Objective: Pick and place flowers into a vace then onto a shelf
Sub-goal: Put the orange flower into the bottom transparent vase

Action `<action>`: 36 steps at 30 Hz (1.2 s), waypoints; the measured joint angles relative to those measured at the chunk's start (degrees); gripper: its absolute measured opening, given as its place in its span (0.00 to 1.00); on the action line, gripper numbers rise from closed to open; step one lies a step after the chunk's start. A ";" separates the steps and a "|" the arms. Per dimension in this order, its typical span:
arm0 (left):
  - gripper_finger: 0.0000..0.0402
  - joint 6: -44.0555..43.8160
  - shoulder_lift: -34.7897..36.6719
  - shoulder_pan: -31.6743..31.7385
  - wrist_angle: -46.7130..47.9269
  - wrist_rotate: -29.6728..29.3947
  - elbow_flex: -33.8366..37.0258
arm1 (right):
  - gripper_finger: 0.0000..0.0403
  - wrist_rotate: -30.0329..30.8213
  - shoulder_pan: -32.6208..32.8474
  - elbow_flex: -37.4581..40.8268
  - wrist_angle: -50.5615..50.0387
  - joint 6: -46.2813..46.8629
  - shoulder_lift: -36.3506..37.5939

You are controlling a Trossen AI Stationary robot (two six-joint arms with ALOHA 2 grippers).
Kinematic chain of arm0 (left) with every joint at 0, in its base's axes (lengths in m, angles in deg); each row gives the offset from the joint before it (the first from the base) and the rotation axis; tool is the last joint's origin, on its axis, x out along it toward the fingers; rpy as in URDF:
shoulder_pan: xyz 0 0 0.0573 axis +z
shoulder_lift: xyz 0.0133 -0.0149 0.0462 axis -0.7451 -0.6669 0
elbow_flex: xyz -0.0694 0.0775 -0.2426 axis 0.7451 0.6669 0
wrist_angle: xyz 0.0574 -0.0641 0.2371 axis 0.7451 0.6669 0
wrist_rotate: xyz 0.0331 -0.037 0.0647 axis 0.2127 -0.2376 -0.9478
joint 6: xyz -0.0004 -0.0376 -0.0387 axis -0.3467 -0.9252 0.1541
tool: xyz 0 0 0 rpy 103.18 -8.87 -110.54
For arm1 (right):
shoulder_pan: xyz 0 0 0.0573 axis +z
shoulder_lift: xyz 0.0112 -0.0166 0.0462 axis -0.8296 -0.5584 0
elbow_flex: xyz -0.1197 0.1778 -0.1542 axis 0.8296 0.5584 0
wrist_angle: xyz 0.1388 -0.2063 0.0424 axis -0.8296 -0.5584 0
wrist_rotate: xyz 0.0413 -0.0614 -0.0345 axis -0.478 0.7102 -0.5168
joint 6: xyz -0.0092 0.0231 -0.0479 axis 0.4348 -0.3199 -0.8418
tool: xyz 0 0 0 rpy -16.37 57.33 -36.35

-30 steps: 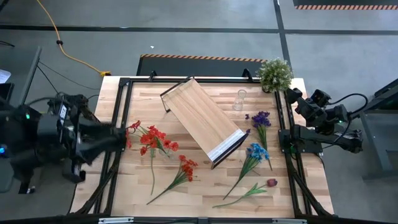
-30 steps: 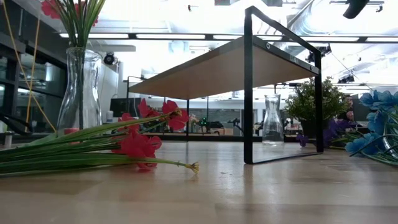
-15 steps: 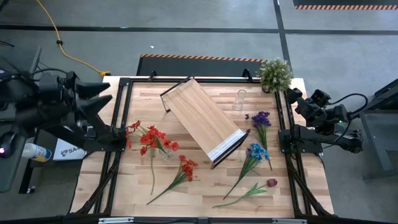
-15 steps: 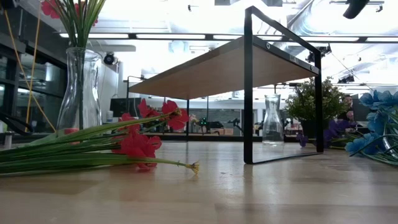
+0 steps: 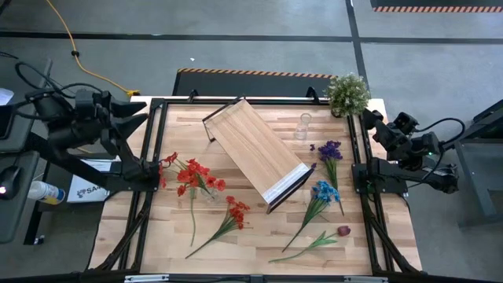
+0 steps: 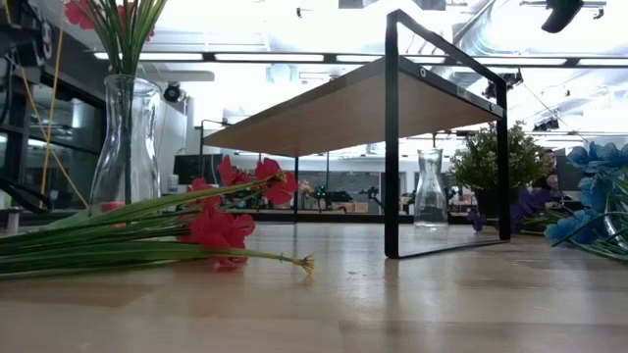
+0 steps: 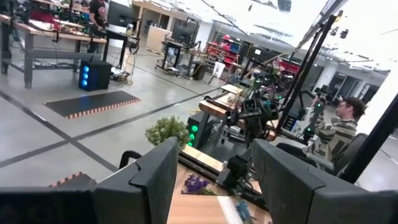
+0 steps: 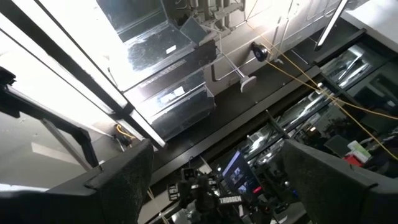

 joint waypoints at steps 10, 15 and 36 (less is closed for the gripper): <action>0.59 -0.20 9.80 0.00 -0.04 0.04 9.49 | 0.85 0.00 0.01 -0.01 0.00 0.00 0.00; 0.59 -1.39 15.59 0.00 -0.50 0.02 15.63 | 0.85 0.00 -0.01 -0.02 0.00 0.00 0.00; 0.59 -6.21 37.13 0.00 -0.54 -0.03 37.32 | 0.85 -0.02 0.02 0.00 0.00 0.00 0.00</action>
